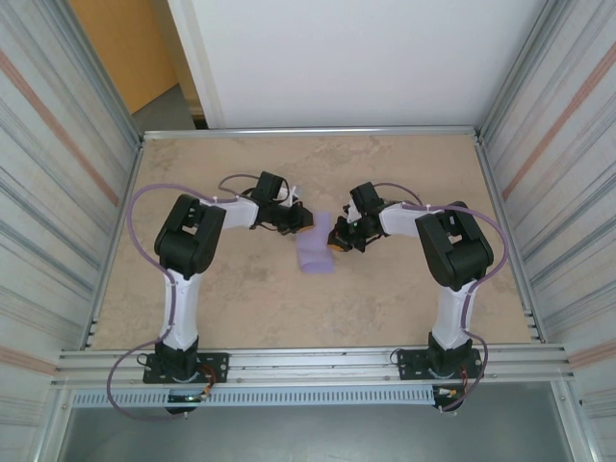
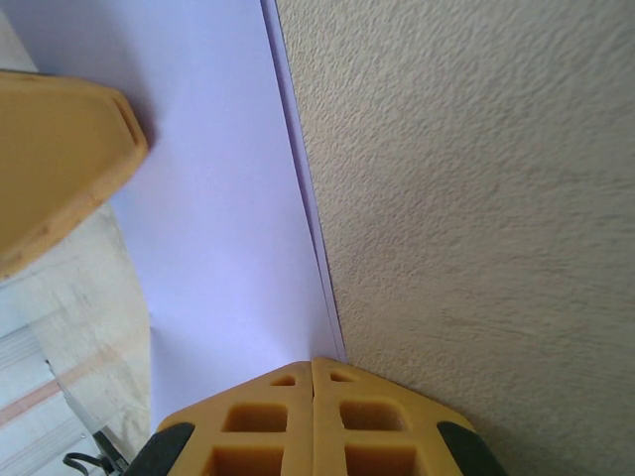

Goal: Fold a paper plane with a square sheet of paper (pick it up from the middle)
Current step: First fold the square sheet of paper in half at the center of the table.

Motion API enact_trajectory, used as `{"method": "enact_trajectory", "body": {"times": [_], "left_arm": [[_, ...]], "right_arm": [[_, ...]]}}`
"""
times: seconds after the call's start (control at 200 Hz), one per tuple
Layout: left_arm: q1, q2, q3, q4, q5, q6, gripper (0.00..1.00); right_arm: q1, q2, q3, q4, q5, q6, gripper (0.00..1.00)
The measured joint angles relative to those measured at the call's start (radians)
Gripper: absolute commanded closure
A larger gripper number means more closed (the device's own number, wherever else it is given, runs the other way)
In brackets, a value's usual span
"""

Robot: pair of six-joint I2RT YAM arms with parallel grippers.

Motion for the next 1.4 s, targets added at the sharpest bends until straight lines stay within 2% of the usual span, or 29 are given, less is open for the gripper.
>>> {"method": "enact_trajectory", "body": {"times": [0.12,0.296,0.491,0.596,0.742,0.892,1.403], "left_arm": [[0.040,0.003,0.011,-0.015,0.006,0.004,0.86],[0.112,0.038,0.110,-0.126,-0.039,0.059,0.86],[0.135,0.040,0.160,-0.209,-0.102,0.114,0.86],[0.111,0.002,0.135,-0.216,-0.109,0.116,0.85],[0.027,-0.069,0.114,-0.209,-0.109,0.116,0.85],[-0.039,-0.073,0.114,-0.193,-0.116,0.115,0.86],[-0.003,0.047,0.185,-0.265,-0.144,0.115,0.86]], "right_arm": [[-0.004,0.000,-0.003,0.005,-0.010,-0.002,0.97],[-0.009,0.000,-0.006,0.012,-0.021,-0.003,0.97],[-0.009,0.000,-0.006,0.014,-0.022,-0.003,0.97],[-0.009,0.000,-0.006,0.014,-0.023,-0.003,0.97],[-0.009,0.001,-0.006,0.014,-0.023,-0.003,0.97],[-0.009,0.003,-0.004,0.012,-0.024,-0.003,0.97],[-0.010,0.008,0.002,0.008,-0.024,-0.003,0.97]]}}
